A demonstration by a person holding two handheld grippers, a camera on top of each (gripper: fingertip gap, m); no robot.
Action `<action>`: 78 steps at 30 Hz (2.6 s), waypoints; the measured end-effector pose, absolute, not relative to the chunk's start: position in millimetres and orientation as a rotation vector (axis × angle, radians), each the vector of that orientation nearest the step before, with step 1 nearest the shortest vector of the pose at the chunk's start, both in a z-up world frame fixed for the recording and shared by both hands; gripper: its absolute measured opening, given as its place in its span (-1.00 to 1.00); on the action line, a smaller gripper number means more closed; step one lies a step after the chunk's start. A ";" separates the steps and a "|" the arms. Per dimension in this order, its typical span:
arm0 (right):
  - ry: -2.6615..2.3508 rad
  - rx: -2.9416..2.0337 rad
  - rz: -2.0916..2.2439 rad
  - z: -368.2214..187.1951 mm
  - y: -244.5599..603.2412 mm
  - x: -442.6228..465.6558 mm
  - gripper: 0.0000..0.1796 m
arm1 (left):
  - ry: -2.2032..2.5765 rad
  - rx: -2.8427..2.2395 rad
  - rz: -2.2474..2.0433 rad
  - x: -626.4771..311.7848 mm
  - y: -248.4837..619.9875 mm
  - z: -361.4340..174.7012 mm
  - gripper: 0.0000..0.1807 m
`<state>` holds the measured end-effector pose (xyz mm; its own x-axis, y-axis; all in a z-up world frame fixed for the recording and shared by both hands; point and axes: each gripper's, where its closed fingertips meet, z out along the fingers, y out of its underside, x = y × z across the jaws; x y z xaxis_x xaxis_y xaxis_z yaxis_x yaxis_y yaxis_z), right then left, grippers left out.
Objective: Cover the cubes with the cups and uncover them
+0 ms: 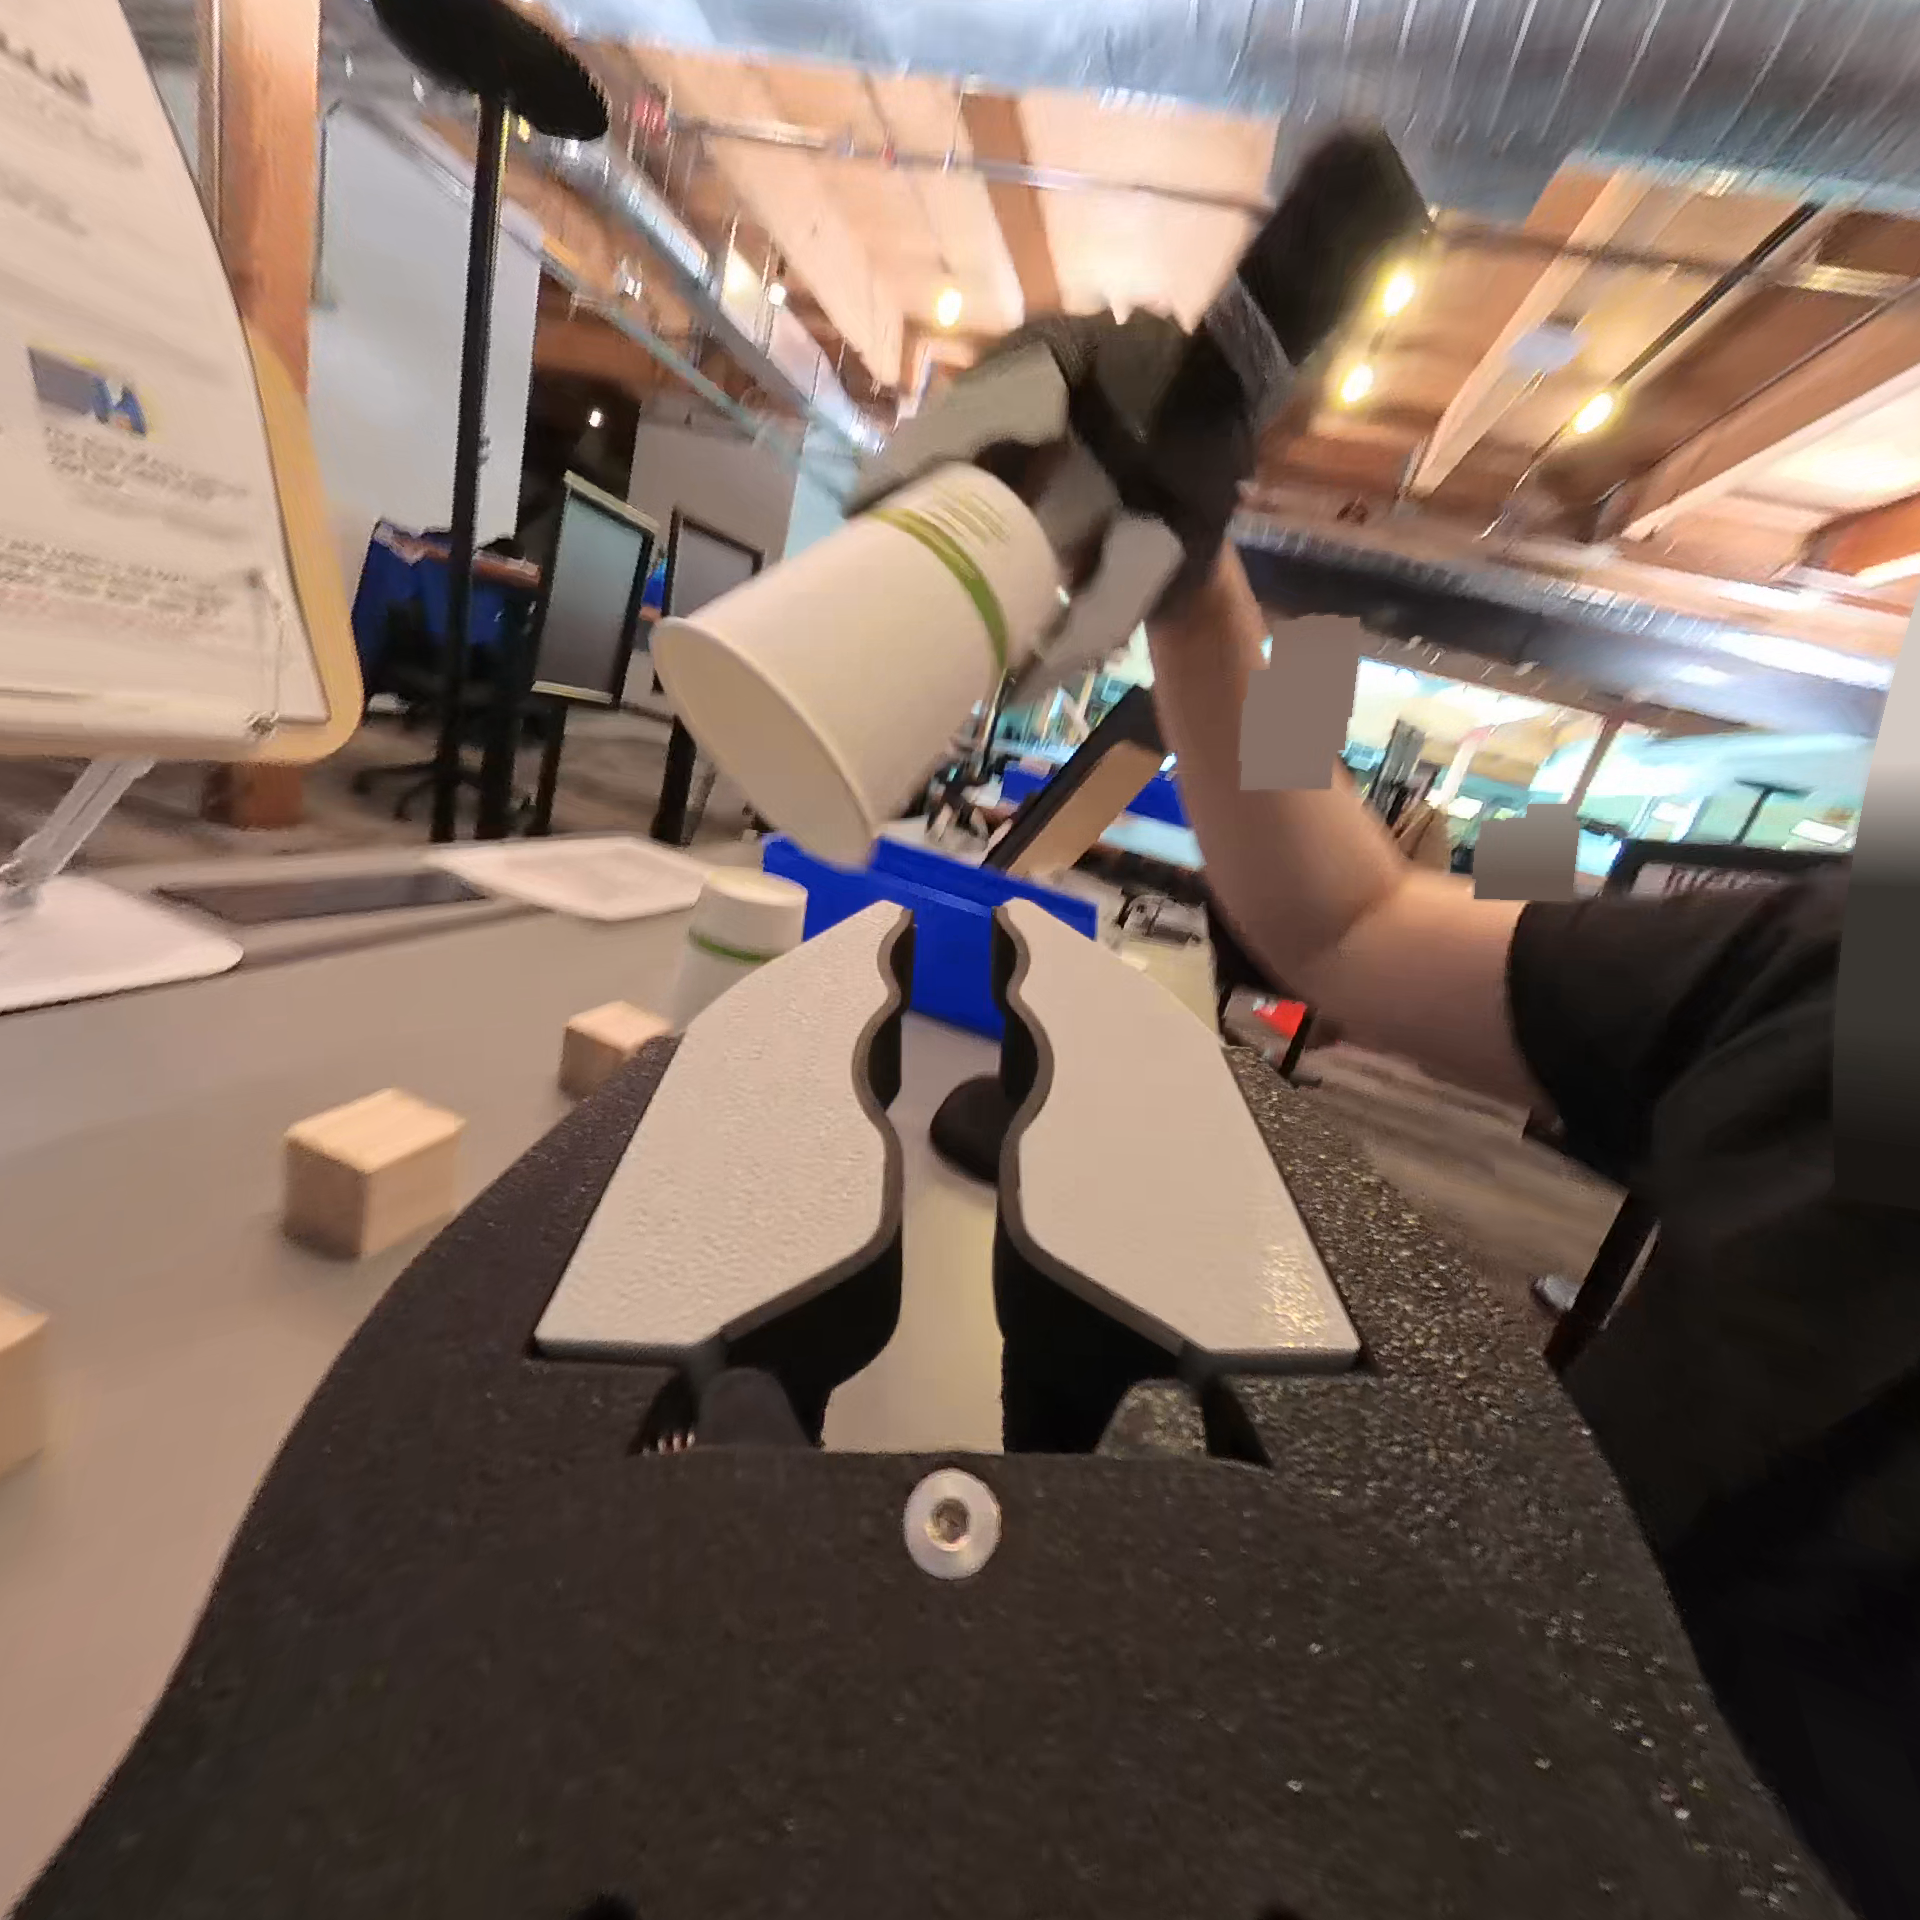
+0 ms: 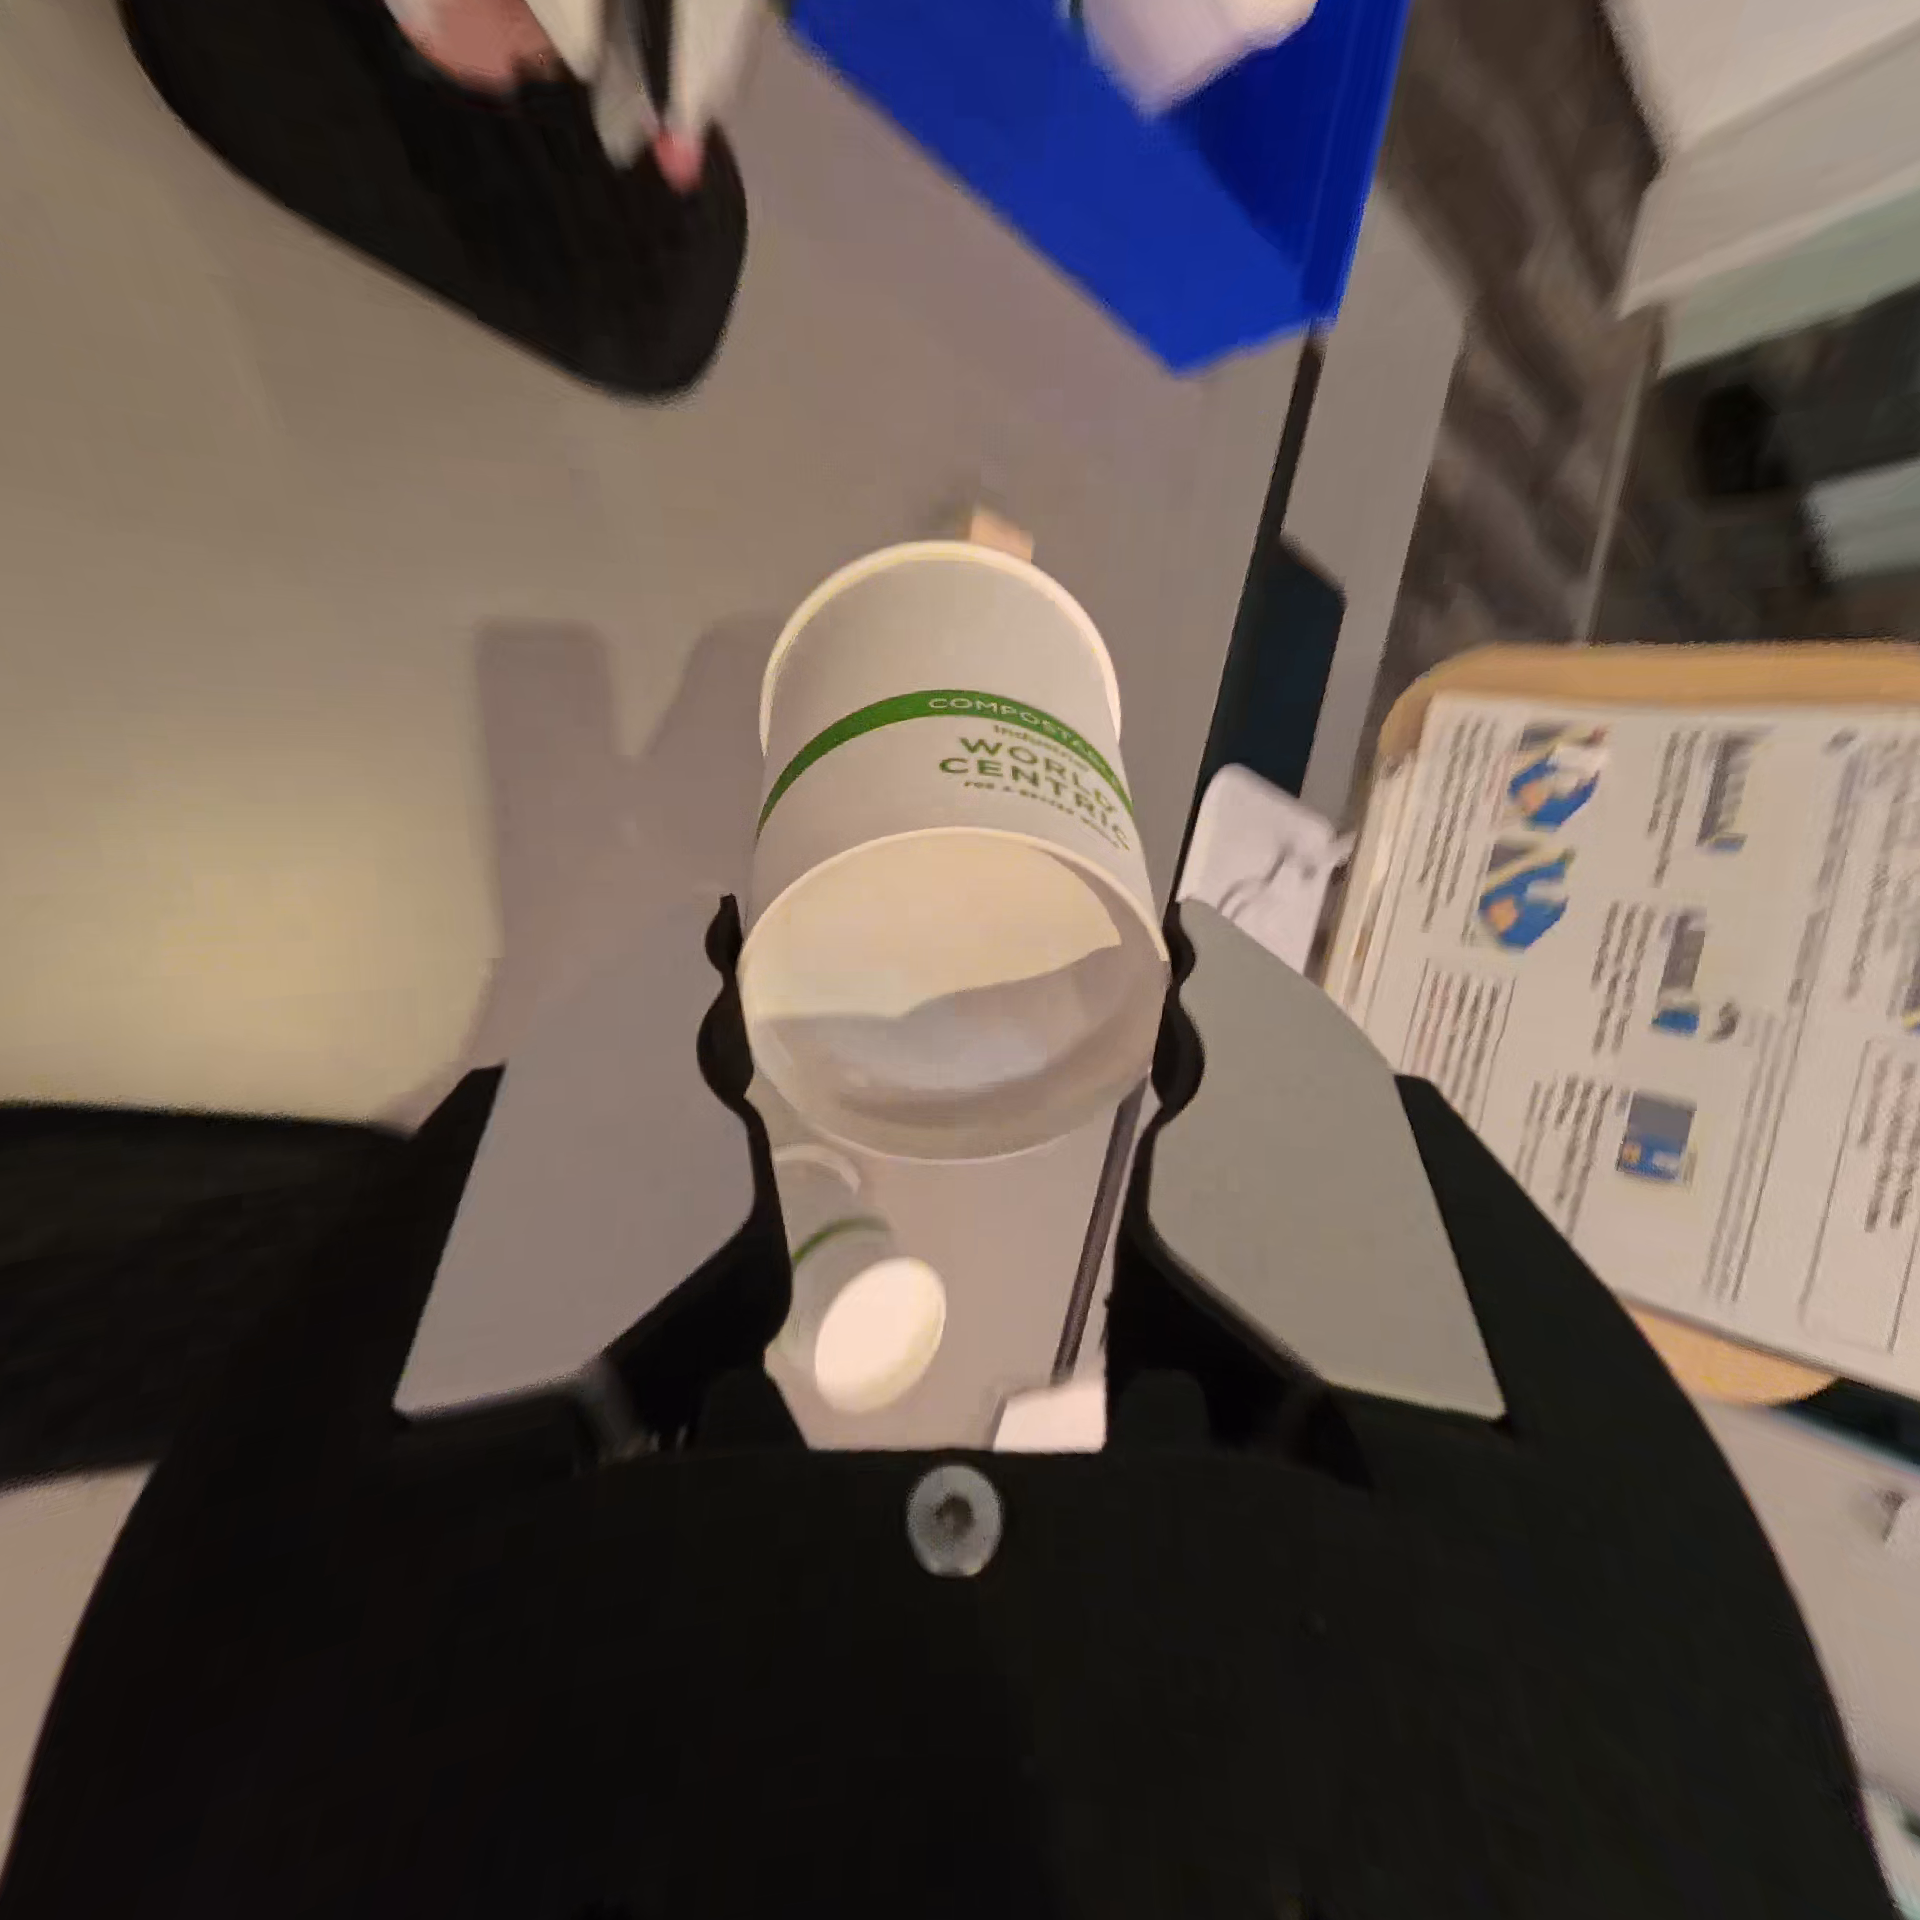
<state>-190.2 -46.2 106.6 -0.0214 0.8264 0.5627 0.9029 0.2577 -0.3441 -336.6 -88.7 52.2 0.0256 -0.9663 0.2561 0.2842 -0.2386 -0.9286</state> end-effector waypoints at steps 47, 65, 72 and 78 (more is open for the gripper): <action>-1.882 -2.484 -0.109 -83.1 63.1 -90.5 -0.16 | 0.853 -1.193 -1.548 -359.4 -114.6 46.6 -0.90; -1.515 -1.945 -0.017 54.2 45.9 -123.1 0.09 | 0.968 -1.448 -0.977 -425.2 -59.0 50.7 -0.80; -1.291 -1.491 0.259 123.6 -23.4 -149.5 -0.21 | 1.223 -1.823 -0.242 -524.4 59.0 59.0 -0.97; -1.262 -1.407 0.311 119.2 -44.0 -155.7 -0.20 | 1.397 -2.070 0.036 -559.0 119.7 23.0 -0.93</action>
